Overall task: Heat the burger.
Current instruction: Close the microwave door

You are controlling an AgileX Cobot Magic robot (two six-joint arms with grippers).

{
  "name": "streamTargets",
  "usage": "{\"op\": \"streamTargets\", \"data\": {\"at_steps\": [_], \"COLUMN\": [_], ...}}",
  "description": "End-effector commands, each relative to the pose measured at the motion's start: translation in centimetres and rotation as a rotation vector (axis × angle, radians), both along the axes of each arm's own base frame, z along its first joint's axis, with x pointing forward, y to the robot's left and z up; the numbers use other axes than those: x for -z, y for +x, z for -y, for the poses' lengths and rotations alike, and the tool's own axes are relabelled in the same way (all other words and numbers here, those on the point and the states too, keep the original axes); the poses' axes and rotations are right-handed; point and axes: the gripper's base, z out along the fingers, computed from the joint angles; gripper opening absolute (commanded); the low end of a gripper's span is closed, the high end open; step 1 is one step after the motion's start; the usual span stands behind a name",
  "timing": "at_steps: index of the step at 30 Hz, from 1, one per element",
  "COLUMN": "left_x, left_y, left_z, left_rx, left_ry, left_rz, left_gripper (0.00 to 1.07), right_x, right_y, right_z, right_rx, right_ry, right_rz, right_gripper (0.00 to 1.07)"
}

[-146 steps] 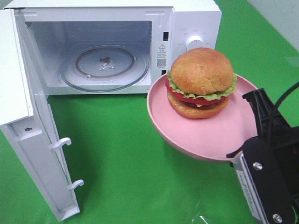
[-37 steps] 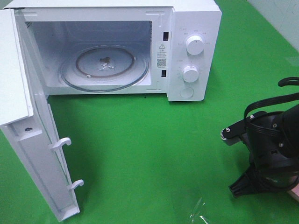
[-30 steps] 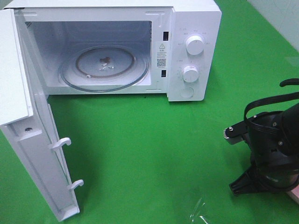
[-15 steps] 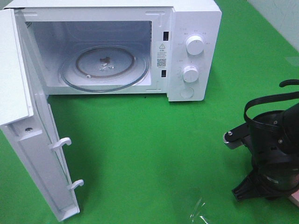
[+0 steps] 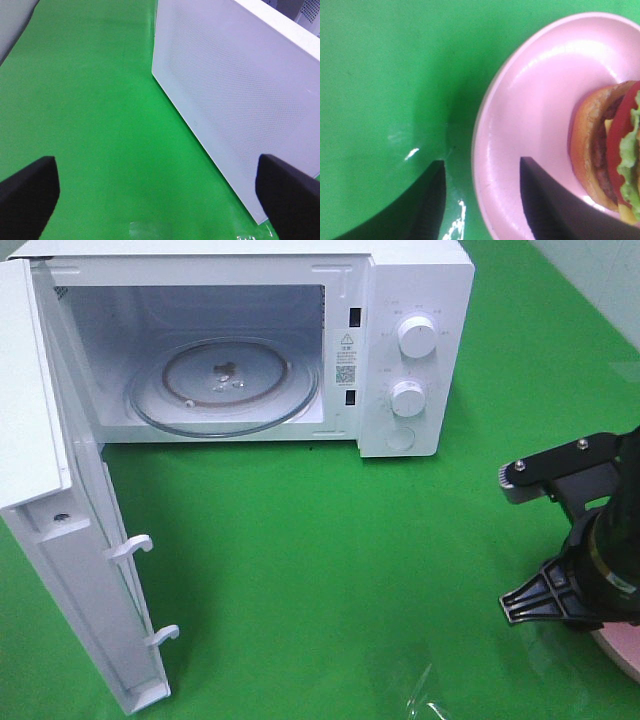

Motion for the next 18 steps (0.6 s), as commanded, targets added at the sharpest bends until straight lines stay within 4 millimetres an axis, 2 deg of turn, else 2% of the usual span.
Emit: {"op": "streamTargets", "data": {"at_steps": [1, 2, 5, 6, 11, 13, 14, 17, 18], "left_x": [0.0, 0.0, 0.0, 0.0, 0.0, 0.0, 0.0, 0.0, 0.0], "left_y": [-0.2, -0.2, -0.2, -0.2, -0.2, -0.2, -0.2, -0.2, -0.2], "left_z": [0.0, 0.0, 0.0, 0.0, 0.0, 0.0, 0.0, 0.0, 0.0], "left_rx": [-0.002, -0.002, -0.002, -0.002, -0.002, -0.002, -0.002, -0.002, -0.002], "left_ry": [0.000, 0.000, 0.000, 0.000, 0.000, 0.000, 0.000, 0.000, 0.000], "left_rz": [0.023, 0.023, 0.023, 0.023, 0.023, 0.023, 0.023, 0.023, 0.023], "left_gripper": [1.00, 1.00, 1.00, 1.00, 1.00, 1.00, 1.00, 1.00, 1.00], "right_x": [-2.2, -2.2, -4.2, -4.2, -6.8, -7.5, -8.3, -8.7, -9.3], "right_y": [-0.5, -0.5, -1.5, -1.5, -3.3, -3.9, -4.6, -4.9, -5.5], "right_z": [0.3, 0.3, 0.7, 0.7, 1.3, 1.5, 1.7, 1.9, 2.2], "right_rx": [0.001, 0.001, -0.021, -0.021, -0.099, -0.156, -0.211, -0.229, -0.266], "right_ry": [0.072, 0.072, 0.150, 0.150, 0.252, 0.272, 0.290, 0.299, 0.309], "right_rz": [0.050, 0.050, 0.089, 0.089, 0.121, 0.130, 0.149, 0.161, 0.174], "right_gripper": [0.50, 0.50, 0.50, 0.50, 0.51, 0.55, 0.62, 0.66, 0.75]}}
